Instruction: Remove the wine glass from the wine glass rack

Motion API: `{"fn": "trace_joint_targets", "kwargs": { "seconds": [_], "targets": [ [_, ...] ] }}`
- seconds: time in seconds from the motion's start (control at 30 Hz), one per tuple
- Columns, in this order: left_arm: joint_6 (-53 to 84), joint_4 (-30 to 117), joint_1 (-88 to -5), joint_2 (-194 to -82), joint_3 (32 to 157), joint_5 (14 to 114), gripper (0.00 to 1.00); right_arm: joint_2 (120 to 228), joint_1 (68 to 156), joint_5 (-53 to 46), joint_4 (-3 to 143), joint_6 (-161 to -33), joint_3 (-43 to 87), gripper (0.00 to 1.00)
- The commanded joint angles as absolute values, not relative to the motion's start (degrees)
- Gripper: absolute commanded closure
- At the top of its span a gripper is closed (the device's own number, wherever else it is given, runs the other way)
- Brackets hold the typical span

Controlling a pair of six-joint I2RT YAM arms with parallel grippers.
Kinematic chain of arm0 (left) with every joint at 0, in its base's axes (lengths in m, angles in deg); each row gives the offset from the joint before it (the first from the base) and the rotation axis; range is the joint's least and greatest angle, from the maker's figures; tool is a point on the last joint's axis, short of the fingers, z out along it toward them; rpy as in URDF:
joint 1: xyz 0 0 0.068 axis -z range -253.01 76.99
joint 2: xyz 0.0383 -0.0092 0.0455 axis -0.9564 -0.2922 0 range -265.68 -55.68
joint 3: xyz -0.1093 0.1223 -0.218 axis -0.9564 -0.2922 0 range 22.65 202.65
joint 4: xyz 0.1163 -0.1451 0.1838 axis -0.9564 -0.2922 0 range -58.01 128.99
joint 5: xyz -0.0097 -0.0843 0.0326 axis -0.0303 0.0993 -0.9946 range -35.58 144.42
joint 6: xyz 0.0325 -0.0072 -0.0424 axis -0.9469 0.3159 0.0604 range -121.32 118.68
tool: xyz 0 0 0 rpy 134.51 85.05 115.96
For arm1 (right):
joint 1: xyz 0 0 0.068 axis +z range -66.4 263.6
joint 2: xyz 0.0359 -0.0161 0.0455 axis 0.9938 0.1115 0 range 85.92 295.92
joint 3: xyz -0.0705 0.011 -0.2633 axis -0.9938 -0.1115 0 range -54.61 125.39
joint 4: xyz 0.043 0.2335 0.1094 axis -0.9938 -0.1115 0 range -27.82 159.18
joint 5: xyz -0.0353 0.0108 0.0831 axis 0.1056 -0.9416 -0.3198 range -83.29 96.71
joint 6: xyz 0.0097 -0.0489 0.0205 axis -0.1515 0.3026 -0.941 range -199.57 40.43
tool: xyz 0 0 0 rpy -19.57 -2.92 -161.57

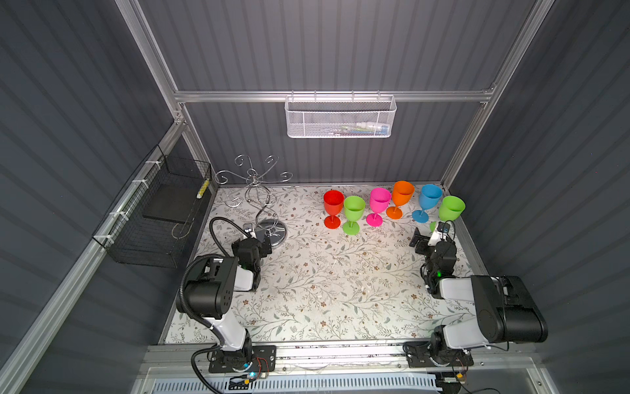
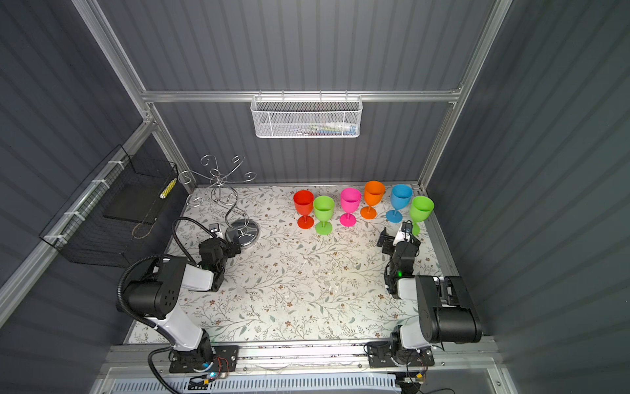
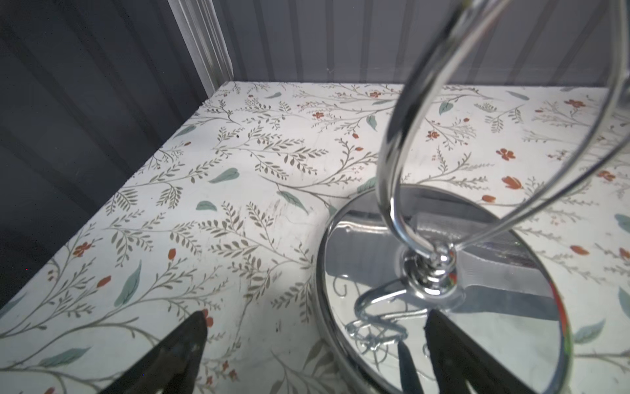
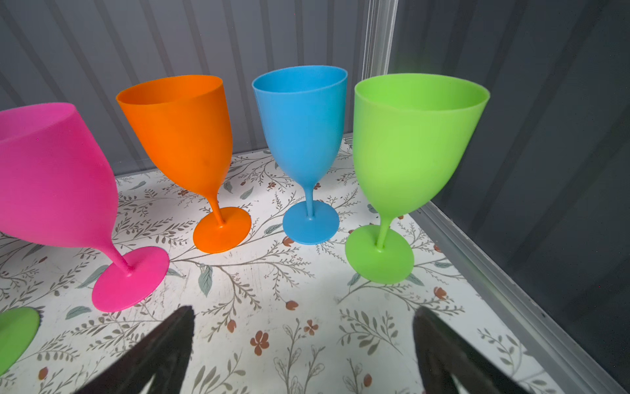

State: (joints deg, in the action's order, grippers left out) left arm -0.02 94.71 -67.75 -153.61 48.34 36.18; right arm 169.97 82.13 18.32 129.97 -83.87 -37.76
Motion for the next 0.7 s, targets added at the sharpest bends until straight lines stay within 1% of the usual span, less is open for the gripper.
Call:
{"fn": "trace_joint_targets", "kwargs": {
  "seconds": [0.0,0.67],
  "targets": [
    [0.1,92.6,-67.9,-154.0,49.0,34.8,0.00,169.7,82.0,18.6,128.2,-84.4,-37.5,0.01],
    [0.0,93.2,-67.9,-154.0,48.8,34.6,0.00,169.9,82.3,17.8,127.9,-83.8,-37.1,0.01]
  ]
}}
